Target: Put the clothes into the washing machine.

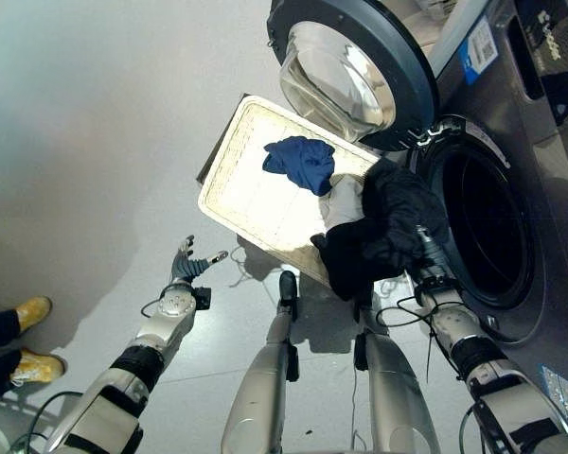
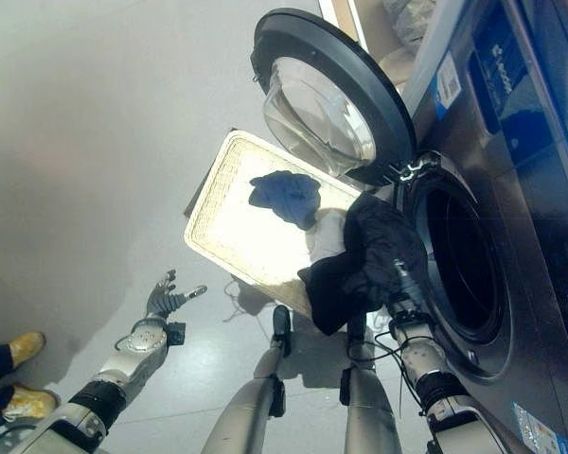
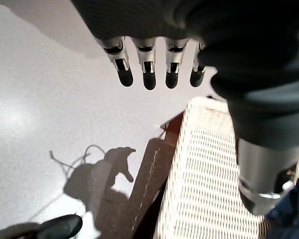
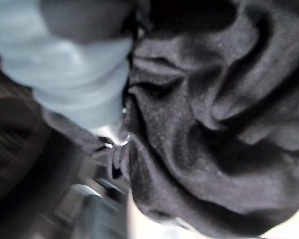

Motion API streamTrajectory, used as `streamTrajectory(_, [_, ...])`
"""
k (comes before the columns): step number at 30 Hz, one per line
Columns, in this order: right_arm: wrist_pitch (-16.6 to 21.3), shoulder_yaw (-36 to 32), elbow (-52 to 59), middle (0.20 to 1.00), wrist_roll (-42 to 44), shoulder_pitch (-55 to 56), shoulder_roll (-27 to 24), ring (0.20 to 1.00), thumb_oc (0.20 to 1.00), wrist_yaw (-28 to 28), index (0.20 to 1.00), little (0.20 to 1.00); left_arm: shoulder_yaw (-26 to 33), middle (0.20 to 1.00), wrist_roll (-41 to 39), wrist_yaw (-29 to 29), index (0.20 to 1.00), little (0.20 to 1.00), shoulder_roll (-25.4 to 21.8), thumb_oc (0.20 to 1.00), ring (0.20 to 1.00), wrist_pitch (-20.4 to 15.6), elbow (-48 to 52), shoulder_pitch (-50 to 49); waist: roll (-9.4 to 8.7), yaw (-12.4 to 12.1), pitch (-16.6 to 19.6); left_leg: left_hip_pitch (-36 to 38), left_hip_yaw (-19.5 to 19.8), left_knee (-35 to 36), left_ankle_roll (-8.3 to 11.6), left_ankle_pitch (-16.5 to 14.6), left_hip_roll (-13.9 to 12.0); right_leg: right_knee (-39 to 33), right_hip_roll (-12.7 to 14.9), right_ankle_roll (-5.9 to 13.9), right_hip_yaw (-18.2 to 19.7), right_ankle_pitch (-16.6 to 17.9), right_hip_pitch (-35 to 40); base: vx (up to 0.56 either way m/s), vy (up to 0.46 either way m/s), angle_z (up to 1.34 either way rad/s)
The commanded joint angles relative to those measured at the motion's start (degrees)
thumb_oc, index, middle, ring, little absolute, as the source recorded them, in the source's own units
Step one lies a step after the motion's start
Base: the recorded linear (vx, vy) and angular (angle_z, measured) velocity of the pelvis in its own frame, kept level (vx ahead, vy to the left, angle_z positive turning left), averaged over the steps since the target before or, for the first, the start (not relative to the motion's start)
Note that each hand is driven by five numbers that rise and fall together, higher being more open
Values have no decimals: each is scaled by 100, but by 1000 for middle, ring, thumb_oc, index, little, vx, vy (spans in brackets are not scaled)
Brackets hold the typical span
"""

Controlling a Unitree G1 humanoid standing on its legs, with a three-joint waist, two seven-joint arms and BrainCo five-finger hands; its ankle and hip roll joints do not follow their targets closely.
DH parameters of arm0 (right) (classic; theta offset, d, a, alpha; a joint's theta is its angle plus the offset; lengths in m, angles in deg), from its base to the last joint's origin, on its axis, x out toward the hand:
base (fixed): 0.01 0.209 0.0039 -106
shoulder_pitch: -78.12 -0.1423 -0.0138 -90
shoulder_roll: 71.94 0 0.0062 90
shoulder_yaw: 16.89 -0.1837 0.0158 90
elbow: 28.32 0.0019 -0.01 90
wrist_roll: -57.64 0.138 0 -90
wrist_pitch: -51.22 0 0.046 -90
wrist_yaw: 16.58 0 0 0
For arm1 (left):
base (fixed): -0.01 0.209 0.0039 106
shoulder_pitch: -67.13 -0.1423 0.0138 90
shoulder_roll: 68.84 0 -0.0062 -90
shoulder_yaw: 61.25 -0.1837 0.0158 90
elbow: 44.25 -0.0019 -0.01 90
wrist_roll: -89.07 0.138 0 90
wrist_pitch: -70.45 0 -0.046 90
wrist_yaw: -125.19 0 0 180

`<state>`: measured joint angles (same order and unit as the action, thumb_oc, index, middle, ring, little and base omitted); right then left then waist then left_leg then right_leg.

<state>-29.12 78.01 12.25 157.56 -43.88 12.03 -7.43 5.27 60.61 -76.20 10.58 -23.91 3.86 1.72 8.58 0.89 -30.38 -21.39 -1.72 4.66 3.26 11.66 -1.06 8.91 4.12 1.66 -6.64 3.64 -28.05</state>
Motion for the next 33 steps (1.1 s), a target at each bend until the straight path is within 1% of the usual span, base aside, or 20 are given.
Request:
streamTrajectory(1, [930, -459, 100, 200, 535, -343, -455, 200, 200, -504, 200, 200, 225, 1000, -114, 116, 1000, 1000, 249, 1000, 1000, -403, -325, 138, 232, 201, 58, -286, -297, -622, 62, -540, 456, 261, -131, 148, -36, -379, -141, 51, -52, -4])
streamTrajectory(2, [1357, -703, -39, 200, 773, -497, -536, 200, 200, -789, 200, 200, 225, 1000, -109, 156, 1000, 1000, 269, 1000, 1000, -453, -422, 133, 248, 202, 58, -347, -316, -661, 63, -547, 447, 299, -145, 141, -22, -391, -198, 43, -43, -6])
streamTrajectory(3, [1367, -703, -38, 200, 773, -508, -538, 200, 200, -796, 200, 200, 224, 1000, -109, 158, 1000, 1000, 269, 1000, 1000, -456, -427, 146, 249, 193, 58, -361, -321, -665, 63, -546, 444, 298, -148, 140, -18, -383, -211, 42, -49, -10])
streamTrajectory(6, [2321, -1178, -94, 200, 1172, -723, -809, 200, 200, -1365, 200, 200, 195, 1000, -91, 199, 1000, 1000, 235, 1000, 1000, -551, -453, 40, 256, 225, 58, -452, -345, -710, 61, -570, 425, 354, -190, 124, 15, -411, -307, 51, -48, -13])
streamTrajectory(9, [3498, -1682, -36, 200, 1308, -958, -1128, 200, 200, -1995, 200, 200, 129, 1000, -89, 210, 1000, 1000, 137, 1000, 1000, -612, -381, -31, 228, 244, 58, -492, -360, -741, 48, -644, 412, 378, -232, 124, 36, -455, -352, 38, -57, -7])
streamTrajectory(11, [3535, -1728, -39, 200, 1308, -1019, -1173, 200, 200, -2047, 200, 200, 130, 1000, -95, 204, 1000, 1000, 124, 1000, 1000, -605, -369, -11, 226, 242, 58, -544, -368, -746, 45, -608, 403, 362, -241, 119, 35, -399, -397, -2, -55, -9])
streamTrajectory(13, [4412, -2061, 93, 200, 1308, -1310, -1667, 200, 200, -2761, 200, 200, 99, 1000, -127, 203, 1000, 1000, -122, 1000, 1000, -492, -147, 23, 147, 255, 58, -636, -394, -765, 39, -622, 367, 307, -277, 134, 37, -338, -452, 3, -101, -10])
streamTrajectory(16, [4898, -2202, 326, 200, 1308, -1408, -1863, 200, 200, -3061, 200, 200, 102, 1000, -152, 223, 1000, 1000, -256, 1000, 1000, -463, -66, 35, 93, 272, 58, -683, -404, -781, 34, -628, 354, 274, -298, 136, 38, -311, -471, 13, -67, -4])
streamTrajectory(17, [5782, -2350, 624, 200, 1308, -1475, -2094, 200, 200, -3500, 200, 200, 99, 1000, -167, 253, 1000, 1000, -395, 1000, 1000, -412, 9, 45, 35, 304, 58, -698, -403, -800, 36, -674, 340, 282, -326, 148, 60, -342, -472, -6, -66, -6])
streamTrajectory(21, [6834, -2410, 764, 200, 1308, -1694, -2661, 200, 200, -4450, 200, 200, 25, 1000, -232, 362, 1000, 1000, -662, 1000, 1000, -224, 115, 259, 8, 339, 58, -878, -421, -878, 49, -606, 313, 392, -370, 125, 109, -309, -631, 10, -65, -19])
streamTrajectory(22, [6870, -2393, 772, 200, 1308, -1724, -2721, 200, 200, -4525, 200, 200, 5, 1000, -250, 379, 1000, 1000, -693, 1000, 1000, -200, 129, 285, 15, 342, 58, -892, -418, -897, 50, -607, 317, 420, -371, 121, 115, -318, -648, 17, -32, -14])
streamTrajectory(23, [6807, -2345, 746, 435, 1308, -1753, -2813, 435, 435, -4549, 435, 435, -36, 1000, -288, 402, 1000, 1000, -735, 1000, 1000, -174, 146, 324, 30, 347, 58, -922, -411, -936, 51, -610, 325, 476, -369, 114, 122, -336, -683, 24, -15, -5])
streamTrajectory(24, [6634, -2311, 722, 875, 1308, -1776, -2887, 875, 875, -4510, 875, 875, -70, 1000, -321, 410, 1000, 1000, -757, 1000, 1000, -174, 160, 349, 50, 351, 58, -956, -402, -981, 53, -614, 335, 533, -362, 107, 125, -357, -719, 0, 0, 0])
streamTrajectory(25, [6295, -2280, 684, 1000, 1308, -1801, -2908, 1000, 1000, -4397, 1000, 1000, -114, 1000, -319, 390, 1000, 1000, -753, 1000, 1000, -176, 184, 379, 78, 352, 58, -1002, -391, -1042, 54, -623, 353, 606, -351, 99, 126, -385, -767, 0, 0, 0])
streamTrajectory(26, [6295, -2280, 684, 1000, 1308, -1801, -2908, 1000, 1000, -4397, 1000, 1000, -114, 1000, -319, 390, 1000, 1000, -753, 1000, 1000, -176, 184, 379, 78, 352, 58, -1002, -391, -1042, 54, -623, 353, 606, -351, 99, 126, -385, -767, 33, -6, -1])
streamTrajectory(27, [5173, -2132, 549, 1000, 1308, -1855, -2766, 1000, 1000, -4238, 1000, 1000, -243, 1000, -197, 181, 1000, 1000, -758, 1000, 1000, -206, 278, 482, 143, 324, 58, -1095, -361, -1156, 54, -630, 395, 713, -314, 89, 114, -430, -842, 0, 0, 0])
streamTrajectory(28, [4967, -2097, 504, 1000, 1308, -1853, -2721, 1000, 1000, -4291, 1000, 1000, -266, 1000, -173, 128, 1000, 1000, -766, 1000, 1000, -207, 312, 513, 153, 317, 58, -1121, -352, -1183, 53, -634, 407, 734, -306, 89, 111, -435, -867, 59, -21, -1])
streamTrajectory(29, [4091, -1977, 408, 1000, 1308, -1849, -2548, 1000, 1000, -4430, 1000, 1000, -342, 1000, -39, -84, 1000, 1000, -805, 1000, 1000, -243, 415, 607, 187, 298, 58, -1138, -327, -1247, 49, -689, 447, 799, -276, 92, 105, -508, -882, 36, -23, 1])
streamTrajectory(31, [2863, -1739, 120, 1000, 1308, -1921, -2283, 1000, 1000, -4372, 1000, 1000, -490, 1000, 115, -401, 1000, 1000, -952, 1000, 1000, -228, 632, 848, 247, 240, 58, -1229, -320, -1299, 29, -685, 482, 839, -234, 85, 81, -514, -965, 1, -40, 5])
streamTrajectory(33, [2149, -1620, -4, 1000, 1308, -1968, -1991, 1000, 1000, -4233, 1000, 1000, -542, 1000, 303, -662, 1000, 1000, -1073, 1000, 1000, -231, 817, 1055, 292, 181, 58, -1366, -339, -1332, 13, -641, 477, 873, -234, 64, 63, -475, -1088, -30, -46, 8])
